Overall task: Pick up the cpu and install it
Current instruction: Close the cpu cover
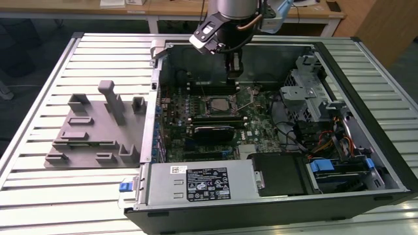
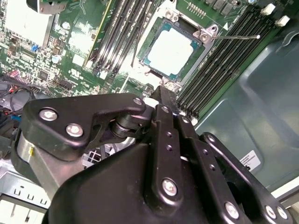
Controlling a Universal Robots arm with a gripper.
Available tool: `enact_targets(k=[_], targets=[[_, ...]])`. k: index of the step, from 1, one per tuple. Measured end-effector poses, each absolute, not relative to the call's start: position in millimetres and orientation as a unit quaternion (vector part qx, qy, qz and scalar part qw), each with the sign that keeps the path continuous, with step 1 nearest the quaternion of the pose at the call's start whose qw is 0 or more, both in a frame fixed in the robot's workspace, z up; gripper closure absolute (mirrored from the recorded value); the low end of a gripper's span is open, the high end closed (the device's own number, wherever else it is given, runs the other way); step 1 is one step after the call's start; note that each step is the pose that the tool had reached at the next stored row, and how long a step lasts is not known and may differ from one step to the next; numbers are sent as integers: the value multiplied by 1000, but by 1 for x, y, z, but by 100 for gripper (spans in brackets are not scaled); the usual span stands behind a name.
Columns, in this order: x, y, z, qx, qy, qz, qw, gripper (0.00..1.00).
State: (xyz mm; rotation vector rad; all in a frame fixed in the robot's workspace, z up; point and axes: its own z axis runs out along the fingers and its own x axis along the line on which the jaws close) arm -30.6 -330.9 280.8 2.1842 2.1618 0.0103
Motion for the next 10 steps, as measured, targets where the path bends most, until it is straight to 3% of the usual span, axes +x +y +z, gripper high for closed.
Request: enact_targets(k=[10], targets=[[-23,-331,281,710,703,3,34,89]])
